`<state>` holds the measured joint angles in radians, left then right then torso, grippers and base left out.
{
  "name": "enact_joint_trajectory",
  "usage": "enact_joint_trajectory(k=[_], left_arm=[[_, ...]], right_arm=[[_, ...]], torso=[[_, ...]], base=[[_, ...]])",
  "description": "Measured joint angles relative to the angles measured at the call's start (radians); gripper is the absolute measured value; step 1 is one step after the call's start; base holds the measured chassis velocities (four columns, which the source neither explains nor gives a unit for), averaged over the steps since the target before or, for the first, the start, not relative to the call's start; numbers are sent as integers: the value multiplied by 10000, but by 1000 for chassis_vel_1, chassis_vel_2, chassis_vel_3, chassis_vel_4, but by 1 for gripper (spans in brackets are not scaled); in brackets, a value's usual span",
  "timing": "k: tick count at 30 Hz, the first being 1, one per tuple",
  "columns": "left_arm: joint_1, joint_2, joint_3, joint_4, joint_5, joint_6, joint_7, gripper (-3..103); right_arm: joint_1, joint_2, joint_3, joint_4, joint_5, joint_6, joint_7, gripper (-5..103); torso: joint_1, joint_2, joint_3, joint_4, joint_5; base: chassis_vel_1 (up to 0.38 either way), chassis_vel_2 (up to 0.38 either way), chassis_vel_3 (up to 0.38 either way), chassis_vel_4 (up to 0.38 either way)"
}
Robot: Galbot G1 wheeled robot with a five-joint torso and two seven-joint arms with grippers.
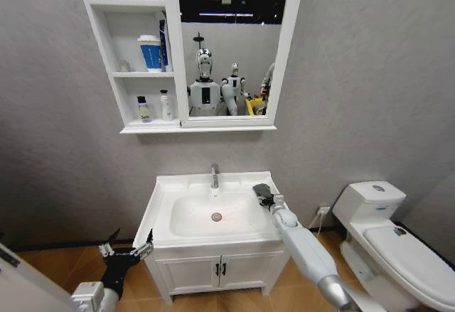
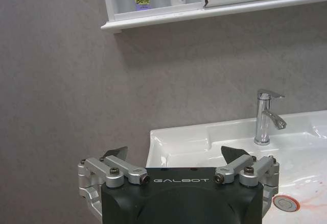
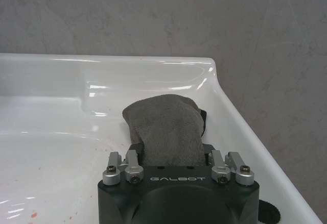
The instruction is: Move facial cleanser and shampoo from washbasin to cabinet, then wipe washbasin with towel.
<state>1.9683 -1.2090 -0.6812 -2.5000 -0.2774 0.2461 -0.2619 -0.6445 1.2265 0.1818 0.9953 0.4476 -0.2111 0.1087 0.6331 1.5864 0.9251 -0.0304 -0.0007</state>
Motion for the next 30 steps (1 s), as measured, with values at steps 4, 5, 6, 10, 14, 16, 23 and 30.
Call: enact_joint_trajectory(k=[4, 5, 6, 10, 14, 16, 23, 30], left_arm=[[0, 0, 0, 0, 0, 0, 0, 100], [0, 0, 0, 0, 0, 0, -1, 100], [0, 0, 0, 0, 0, 0, 0, 100], [0, 0, 0, 0, 0, 0, 0, 100], [0, 0, 0, 0, -1, 1, -1, 100], [0, 0, 0, 0, -1, 1, 0, 100], [0, 0, 0, 1, -1, 1, -1, 100], [0, 1, 1, 1, -1, 1, -1, 100]], right_arm=[[-22, -23, 11, 105, 17, 0, 0, 42], [-39, -36, 19, 174, 33, -6, 2, 37], [-62, -58, 33, 255, 55, -25, 6, 32], [-180, -134, 104, 628, 193, -158, 46, 15], [-317, -237, 147, 1082, 350, -245, 155, 10], [-463, -335, 222, 1660, 468, -213, 354, 6], [-1606, -680, 427, 4092, 924, 62, 1175, 6], [-2691, -910, 412, 5913, 1334, -255, 1571, 6]], torso=[[0, -1, 0, 0, 0], [0, -1, 1, -1, 1], [0, -1, 1, 0, 1], [0, -1, 1, 0, 1], [0, -1, 1, -1, 2], [0, -1, 0, -1, 1], [0, -1, 0, -1, 0], [-1, -1, 0, -2, 0]], base=[[0, 0, 0, 0], [0, 0, 0, 0], [0, 0, 0, 0], [0, 0, 0, 0], [0, 0, 0, 0], [0, 0, 0, 0], [0, 0, 0, 0], [0, 0, 0, 0]])
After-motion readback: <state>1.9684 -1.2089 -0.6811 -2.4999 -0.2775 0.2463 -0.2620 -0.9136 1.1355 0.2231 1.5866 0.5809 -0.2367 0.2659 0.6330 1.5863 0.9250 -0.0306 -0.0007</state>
